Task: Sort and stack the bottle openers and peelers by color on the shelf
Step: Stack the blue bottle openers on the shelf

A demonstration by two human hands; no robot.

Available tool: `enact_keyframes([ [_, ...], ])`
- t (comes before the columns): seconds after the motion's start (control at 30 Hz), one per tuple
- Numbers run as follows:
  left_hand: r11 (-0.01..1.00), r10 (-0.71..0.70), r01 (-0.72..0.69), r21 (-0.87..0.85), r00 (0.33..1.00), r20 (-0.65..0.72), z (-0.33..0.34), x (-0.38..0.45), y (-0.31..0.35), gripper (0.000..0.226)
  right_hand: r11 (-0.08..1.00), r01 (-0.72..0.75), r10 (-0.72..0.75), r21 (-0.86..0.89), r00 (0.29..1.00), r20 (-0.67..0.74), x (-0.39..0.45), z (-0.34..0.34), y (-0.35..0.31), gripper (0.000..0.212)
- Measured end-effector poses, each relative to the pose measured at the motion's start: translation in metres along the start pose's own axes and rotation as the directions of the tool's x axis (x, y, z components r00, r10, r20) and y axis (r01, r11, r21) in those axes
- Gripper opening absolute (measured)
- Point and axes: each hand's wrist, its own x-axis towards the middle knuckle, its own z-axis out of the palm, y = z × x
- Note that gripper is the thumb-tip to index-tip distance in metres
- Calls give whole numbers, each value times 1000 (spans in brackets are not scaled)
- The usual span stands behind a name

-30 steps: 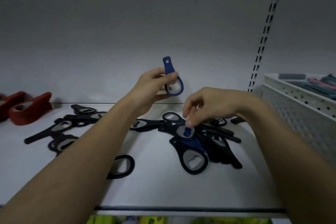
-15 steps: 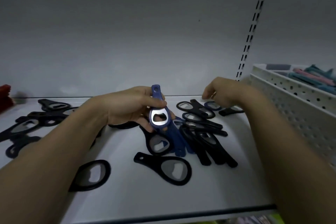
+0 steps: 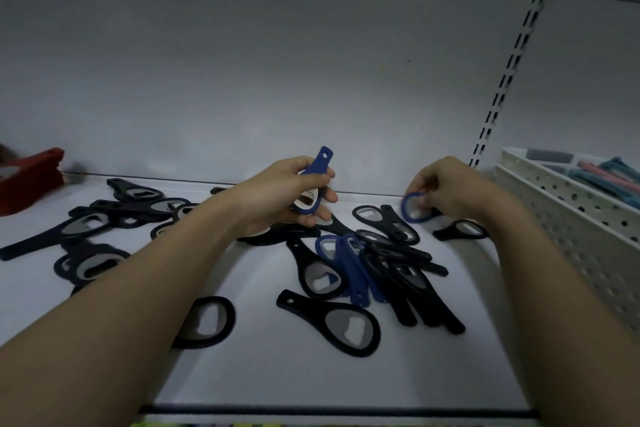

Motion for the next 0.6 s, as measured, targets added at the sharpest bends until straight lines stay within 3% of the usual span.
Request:
enact_keyframes([
  [0.1, 1000, 6, -6, -12, 999, 36, 2, -1, 0, 24, 974, 164, -143, 156, 980, -137, -5, -3, -21, 24],
  [0.2, 999, 26, -24, -25, 993, 117, 5, -3, 1, 27, 890, 299, -267, 343, 954, -140, -16, -1, -47, 19],
  [0.37, 999, 36, -33, -18, 972, 232, 5, -3, -1, 24, 769, 370, -363, 521, 924, -120, -23, 14, -71, 25],
  [0.47, 998, 56, -50, -38, 982, 179, 2, -2, -1, 23, 753, 412, -362, 513, 911, -200, -27, 15, -77, 25],
  [0.53, 996, 68, -62, -63, 994, 90, 0, 0, 1, 23, 757, 350, -351, 551, 930, -108, -32, 4, -77, 22],
  [0.6, 993, 73, -70, -96, 997, 23, -3, 1, 1, 24, 828, 243, -363, 505, 919, 152, -38, -5, -73, 22],
])
